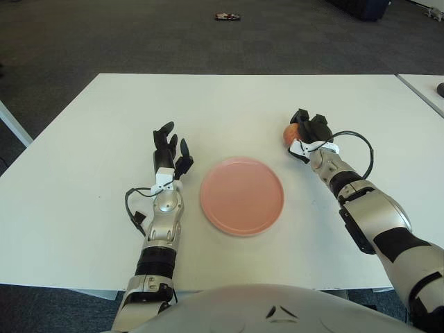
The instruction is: Put the apple into the plate.
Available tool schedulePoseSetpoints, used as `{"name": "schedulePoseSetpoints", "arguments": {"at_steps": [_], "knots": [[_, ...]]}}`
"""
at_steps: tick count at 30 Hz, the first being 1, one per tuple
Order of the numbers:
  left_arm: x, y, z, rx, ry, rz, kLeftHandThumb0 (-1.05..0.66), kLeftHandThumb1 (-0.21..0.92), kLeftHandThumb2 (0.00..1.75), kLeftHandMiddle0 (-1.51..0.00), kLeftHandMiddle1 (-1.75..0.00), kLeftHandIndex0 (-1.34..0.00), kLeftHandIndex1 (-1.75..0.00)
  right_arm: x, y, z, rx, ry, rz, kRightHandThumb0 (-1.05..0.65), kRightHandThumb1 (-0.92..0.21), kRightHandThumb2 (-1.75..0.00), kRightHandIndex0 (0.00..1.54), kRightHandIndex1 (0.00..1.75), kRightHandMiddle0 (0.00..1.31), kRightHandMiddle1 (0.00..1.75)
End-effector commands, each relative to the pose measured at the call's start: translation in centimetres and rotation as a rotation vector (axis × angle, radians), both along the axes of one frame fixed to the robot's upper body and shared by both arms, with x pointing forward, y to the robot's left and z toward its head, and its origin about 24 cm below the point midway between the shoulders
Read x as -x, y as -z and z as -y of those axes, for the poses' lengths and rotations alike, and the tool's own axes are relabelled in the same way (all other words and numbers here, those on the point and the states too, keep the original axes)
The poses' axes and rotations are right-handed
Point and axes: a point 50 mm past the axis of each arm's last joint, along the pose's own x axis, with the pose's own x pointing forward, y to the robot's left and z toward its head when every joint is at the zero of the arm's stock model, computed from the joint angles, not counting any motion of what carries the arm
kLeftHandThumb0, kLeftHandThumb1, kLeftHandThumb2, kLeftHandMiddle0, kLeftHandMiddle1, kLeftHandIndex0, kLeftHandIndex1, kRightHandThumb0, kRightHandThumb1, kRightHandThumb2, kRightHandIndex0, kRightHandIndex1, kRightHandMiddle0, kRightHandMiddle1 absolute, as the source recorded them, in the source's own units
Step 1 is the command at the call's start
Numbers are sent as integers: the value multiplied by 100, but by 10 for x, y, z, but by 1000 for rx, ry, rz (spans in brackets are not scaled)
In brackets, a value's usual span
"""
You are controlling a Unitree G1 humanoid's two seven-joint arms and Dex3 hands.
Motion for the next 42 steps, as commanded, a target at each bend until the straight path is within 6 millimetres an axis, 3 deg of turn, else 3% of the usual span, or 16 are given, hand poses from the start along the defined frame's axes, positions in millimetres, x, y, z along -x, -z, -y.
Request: {"name": "schedulePoseSetpoints", "arguments": {"at_steps": [1,19,31,42], "knots": [[0,-1,-3,-7,-6,5,-71,92,72,-47,-3,0,-101,27,39,7,19,27,-169,0,4,-161,98,142,68,175],[-1,0,-3,-7,-5,2,-69,92,73,-47,-3,0,-101,31,42,6,-127,89,-134,0,3,-162,96,148,66,175],[-1,0,-3,1,-3,-1,-69,92,72,-47,-3,0,-101,34,44,8,-127,91,-102,0,2,-161,95,148,66,175],[-2,1,-2,-3,5,-4,-69,92,72,-48,-4,0,-102,33,41,8,-153,108,-80,0,-7,-158,83,165,58,175]]}}
